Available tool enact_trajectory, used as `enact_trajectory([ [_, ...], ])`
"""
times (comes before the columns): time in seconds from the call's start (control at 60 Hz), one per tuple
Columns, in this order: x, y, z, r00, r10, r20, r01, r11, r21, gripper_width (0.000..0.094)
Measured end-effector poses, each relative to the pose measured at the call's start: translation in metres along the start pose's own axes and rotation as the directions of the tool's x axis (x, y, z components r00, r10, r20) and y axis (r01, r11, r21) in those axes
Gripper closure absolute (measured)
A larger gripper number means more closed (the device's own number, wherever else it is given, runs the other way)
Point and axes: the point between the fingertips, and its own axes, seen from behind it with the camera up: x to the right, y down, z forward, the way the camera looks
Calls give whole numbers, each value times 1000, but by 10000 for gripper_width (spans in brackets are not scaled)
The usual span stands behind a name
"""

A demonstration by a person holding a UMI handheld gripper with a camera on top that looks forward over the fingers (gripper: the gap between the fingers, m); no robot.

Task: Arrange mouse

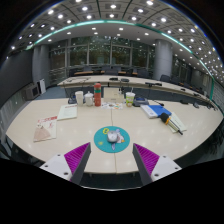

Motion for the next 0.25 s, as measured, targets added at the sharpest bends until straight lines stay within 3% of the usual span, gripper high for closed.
enact_trajectory([
  [0.25,-5,26,-64,1000,-31,-2,31,999,14,80],
])
